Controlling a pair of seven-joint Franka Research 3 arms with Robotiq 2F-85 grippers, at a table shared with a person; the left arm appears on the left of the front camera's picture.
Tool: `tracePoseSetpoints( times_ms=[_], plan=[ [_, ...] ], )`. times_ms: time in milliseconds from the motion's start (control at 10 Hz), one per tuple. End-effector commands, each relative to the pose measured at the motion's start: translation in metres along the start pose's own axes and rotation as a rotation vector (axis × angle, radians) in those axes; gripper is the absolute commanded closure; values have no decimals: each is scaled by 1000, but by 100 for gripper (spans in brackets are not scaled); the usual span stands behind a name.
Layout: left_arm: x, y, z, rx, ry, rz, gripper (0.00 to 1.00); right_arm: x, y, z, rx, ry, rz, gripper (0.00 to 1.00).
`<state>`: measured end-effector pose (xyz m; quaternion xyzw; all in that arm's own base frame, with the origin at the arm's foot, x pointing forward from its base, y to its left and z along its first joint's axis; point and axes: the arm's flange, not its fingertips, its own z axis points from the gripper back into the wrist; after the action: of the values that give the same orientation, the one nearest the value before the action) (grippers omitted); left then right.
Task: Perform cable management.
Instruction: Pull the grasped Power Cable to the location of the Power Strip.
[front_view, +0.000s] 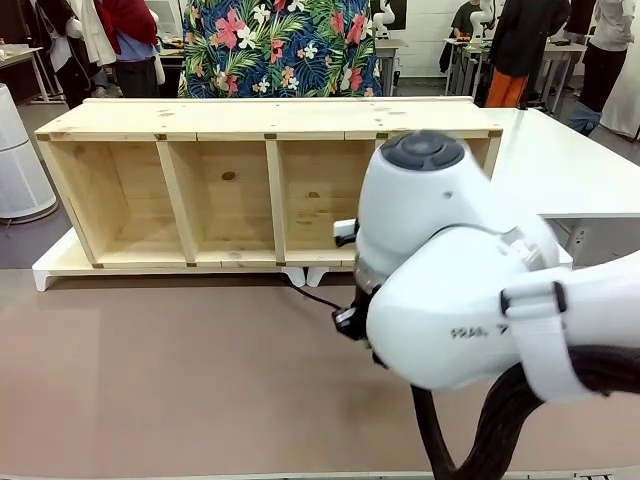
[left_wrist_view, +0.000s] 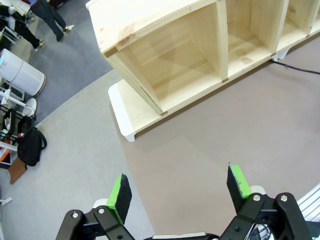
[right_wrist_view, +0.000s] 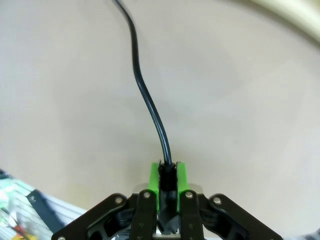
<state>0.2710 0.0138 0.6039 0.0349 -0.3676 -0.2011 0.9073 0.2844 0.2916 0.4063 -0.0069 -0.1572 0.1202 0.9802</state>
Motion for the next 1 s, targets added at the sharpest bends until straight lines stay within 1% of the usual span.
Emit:
tracePoseSetpoints(
  times_ms=[0, 300, 700, 900],
  plan=[
    [1, 0, 0, 0, -4, 13, 0, -80, -94, -5, 1, 1, -91, 84],
    [1, 0, 0, 0, -4, 13, 0, -102, -162, -10, -11, 54, -203, 84],
    [1, 0, 0, 0, -4, 13, 0, -121, -228, -13, -68, 51, -364, 84],
    [1, 0, 0, 0, -4, 13, 0, -129, -251, -15, -80, 56, -406, 84]
  ],
)
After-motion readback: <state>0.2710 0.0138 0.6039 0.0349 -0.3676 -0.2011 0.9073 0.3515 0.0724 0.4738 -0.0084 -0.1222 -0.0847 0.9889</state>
